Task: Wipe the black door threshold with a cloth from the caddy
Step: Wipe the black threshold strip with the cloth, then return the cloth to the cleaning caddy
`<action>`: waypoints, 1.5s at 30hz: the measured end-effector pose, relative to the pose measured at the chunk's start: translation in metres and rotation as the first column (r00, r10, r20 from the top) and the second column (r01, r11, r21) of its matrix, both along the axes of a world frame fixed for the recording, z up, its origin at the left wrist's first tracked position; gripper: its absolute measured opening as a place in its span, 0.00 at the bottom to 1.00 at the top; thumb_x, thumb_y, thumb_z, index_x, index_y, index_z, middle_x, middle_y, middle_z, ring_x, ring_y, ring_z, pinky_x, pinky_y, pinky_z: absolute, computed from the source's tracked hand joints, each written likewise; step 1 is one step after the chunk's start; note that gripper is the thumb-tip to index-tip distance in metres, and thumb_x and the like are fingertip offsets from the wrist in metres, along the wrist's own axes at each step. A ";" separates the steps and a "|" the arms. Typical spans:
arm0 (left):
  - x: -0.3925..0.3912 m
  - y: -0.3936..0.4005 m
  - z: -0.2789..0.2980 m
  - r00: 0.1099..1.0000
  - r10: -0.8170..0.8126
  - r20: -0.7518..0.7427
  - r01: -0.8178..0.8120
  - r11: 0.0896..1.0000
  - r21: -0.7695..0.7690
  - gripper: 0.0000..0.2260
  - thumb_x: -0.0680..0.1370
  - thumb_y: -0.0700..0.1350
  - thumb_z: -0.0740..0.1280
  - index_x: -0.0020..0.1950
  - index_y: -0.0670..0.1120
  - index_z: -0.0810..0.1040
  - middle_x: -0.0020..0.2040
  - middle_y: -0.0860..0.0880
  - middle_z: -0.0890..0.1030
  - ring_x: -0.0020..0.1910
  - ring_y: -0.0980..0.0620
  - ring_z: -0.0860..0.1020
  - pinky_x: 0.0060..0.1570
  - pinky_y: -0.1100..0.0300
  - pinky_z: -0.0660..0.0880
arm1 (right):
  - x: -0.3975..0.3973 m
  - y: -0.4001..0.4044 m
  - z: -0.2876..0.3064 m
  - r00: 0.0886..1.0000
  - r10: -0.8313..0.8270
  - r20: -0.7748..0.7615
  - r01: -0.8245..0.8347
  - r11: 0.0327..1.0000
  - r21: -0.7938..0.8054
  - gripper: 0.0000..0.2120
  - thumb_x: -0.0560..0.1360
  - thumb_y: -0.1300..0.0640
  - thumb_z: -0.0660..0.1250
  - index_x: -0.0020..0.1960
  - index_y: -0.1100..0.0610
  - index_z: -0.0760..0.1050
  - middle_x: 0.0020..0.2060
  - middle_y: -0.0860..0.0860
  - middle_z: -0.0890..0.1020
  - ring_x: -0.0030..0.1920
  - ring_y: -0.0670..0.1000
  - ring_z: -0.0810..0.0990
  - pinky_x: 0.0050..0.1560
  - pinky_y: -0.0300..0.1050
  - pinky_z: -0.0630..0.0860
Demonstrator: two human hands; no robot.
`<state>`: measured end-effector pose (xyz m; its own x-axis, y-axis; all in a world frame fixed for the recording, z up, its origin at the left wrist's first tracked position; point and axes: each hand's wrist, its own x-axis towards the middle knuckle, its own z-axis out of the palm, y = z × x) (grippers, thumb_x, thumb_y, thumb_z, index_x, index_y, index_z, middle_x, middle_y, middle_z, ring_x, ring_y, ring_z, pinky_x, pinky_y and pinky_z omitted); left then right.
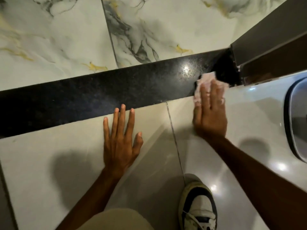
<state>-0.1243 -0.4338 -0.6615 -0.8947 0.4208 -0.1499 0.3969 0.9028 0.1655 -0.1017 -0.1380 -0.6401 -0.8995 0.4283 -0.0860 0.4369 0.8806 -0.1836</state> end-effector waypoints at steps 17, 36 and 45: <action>0.005 0.000 0.095 0.962 -0.034 0.271 0.061 0.994 -0.089 0.40 0.83 0.70 0.44 0.90 0.49 0.48 0.91 0.41 0.46 0.90 0.39 0.46 0.87 0.34 0.44 | 0.063 -0.114 0.072 0.968 -0.059 0.245 0.179 0.845 -0.504 0.32 0.89 0.65 0.58 0.89 0.52 0.51 0.90 0.51 0.46 0.90 0.54 0.39 0.91 0.58 0.49; 0.064 0.302 0.597 0.684 -0.703 0.194 0.687 0.711 0.151 0.34 0.87 0.65 0.47 0.89 0.48 0.55 0.90 0.41 0.55 0.90 0.42 0.51 0.88 0.41 0.47 | 0.185 0.156 0.599 0.422 -0.902 -0.089 0.752 0.403 -0.522 0.30 0.87 0.67 0.61 0.87 0.60 0.59 0.88 0.58 0.56 0.88 0.60 0.56 0.87 0.47 0.54; 0.070 0.448 0.482 0.506 -0.853 0.129 0.861 0.507 -0.021 0.41 0.84 0.71 0.46 0.90 0.46 0.51 0.90 0.40 0.51 0.90 0.41 0.49 0.88 0.35 0.49 | 0.169 0.278 0.460 0.339 -0.930 0.141 0.815 0.215 -0.538 0.41 0.84 0.58 0.70 0.89 0.59 0.51 0.89 0.61 0.48 0.89 0.66 0.45 0.89 0.68 0.51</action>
